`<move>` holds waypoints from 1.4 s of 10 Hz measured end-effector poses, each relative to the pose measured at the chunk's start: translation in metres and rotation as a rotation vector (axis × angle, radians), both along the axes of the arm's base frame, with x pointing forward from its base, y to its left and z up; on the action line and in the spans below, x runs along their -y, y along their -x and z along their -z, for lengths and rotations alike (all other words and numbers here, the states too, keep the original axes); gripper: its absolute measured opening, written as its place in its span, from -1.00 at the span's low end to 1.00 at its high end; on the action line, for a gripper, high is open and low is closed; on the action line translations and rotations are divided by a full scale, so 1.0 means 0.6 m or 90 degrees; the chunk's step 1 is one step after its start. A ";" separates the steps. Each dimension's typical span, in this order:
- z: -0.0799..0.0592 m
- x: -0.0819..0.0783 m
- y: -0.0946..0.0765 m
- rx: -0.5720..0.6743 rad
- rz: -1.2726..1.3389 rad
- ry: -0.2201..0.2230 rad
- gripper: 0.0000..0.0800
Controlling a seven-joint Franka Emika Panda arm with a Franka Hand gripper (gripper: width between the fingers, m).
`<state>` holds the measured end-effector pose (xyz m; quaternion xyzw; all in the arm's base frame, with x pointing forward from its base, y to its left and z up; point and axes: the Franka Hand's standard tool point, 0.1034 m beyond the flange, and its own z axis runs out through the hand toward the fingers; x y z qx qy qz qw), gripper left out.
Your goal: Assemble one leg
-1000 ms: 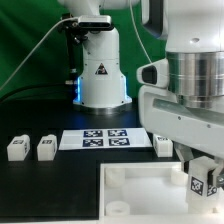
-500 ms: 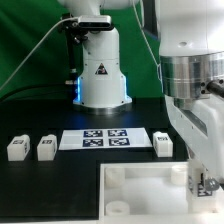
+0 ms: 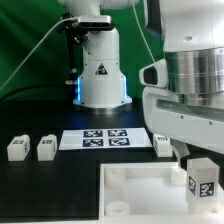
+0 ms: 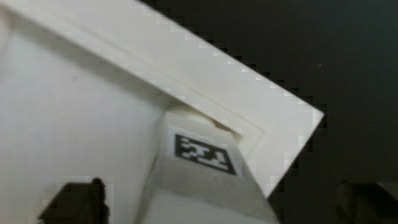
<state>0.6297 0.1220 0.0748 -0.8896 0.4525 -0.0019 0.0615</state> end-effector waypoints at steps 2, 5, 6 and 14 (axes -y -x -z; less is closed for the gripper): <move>0.002 0.003 0.000 0.014 -0.137 0.009 0.62; 0.000 -0.002 -0.001 0.032 -0.458 0.064 0.62; -0.001 -0.003 -0.001 0.037 -0.547 0.073 0.62; 0.004 0.009 0.000 0.043 -0.657 0.080 -0.27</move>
Offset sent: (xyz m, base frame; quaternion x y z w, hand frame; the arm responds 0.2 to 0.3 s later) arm 0.0053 0.0118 -0.0005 -0.0510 0.0351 -0.4571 0.8872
